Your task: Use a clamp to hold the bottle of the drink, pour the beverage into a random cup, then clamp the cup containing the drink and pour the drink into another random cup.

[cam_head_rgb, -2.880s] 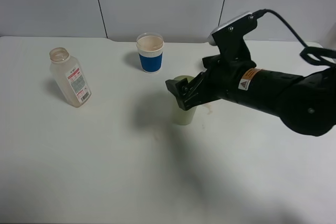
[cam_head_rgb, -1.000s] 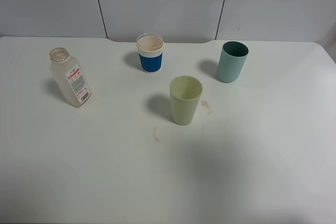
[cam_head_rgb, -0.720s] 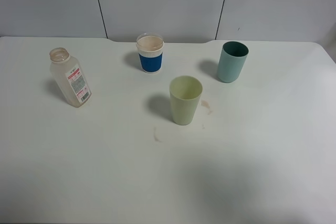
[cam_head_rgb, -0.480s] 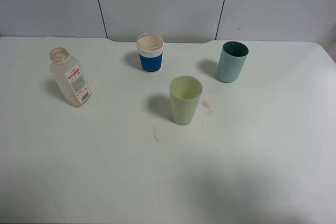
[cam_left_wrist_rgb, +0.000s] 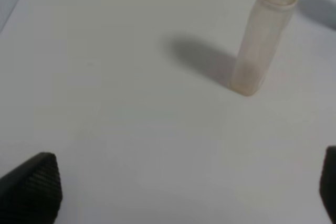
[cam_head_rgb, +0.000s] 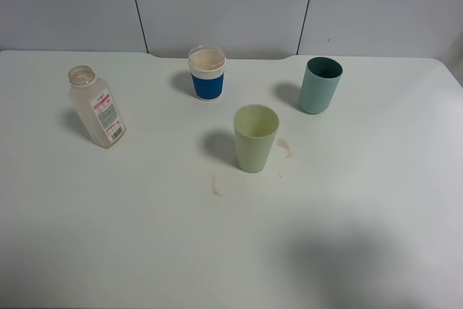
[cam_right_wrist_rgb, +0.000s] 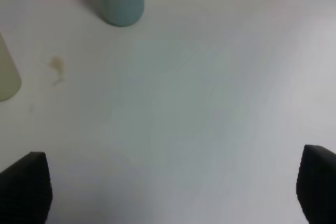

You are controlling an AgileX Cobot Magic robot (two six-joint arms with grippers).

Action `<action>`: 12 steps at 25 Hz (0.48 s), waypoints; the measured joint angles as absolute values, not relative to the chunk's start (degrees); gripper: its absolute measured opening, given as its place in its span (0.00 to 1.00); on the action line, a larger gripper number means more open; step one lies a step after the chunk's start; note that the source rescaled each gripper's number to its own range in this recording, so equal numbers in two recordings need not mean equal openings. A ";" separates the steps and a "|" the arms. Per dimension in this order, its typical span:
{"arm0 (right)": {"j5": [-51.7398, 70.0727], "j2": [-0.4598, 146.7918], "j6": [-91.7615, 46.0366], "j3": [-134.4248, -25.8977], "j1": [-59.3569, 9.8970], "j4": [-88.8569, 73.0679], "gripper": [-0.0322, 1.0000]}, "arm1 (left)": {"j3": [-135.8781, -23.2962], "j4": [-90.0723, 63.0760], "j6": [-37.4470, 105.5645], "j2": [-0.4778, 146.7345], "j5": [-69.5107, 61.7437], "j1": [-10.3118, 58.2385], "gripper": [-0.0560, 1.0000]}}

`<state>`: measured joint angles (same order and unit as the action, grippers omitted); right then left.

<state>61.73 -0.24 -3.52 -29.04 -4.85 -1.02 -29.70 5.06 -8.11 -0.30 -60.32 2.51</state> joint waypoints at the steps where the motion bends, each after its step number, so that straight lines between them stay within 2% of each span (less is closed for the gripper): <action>1: 61.47 -0.24 -2.77 -29.04 -4.85 -0.46 0.80 | -29.70 5.06 -8.11 -0.30 -60.32 2.51 1.00; 12: 61.35 -0.24 -1.13 -28.80 -4.85 0.93 0.80 | -29.70 5.06 -8.11 -0.30 -60.32 2.51 1.00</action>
<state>61.35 -0.24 -1.13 -28.80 -4.85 0.93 -29.70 5.06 -8.11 -0.30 -60.32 2.51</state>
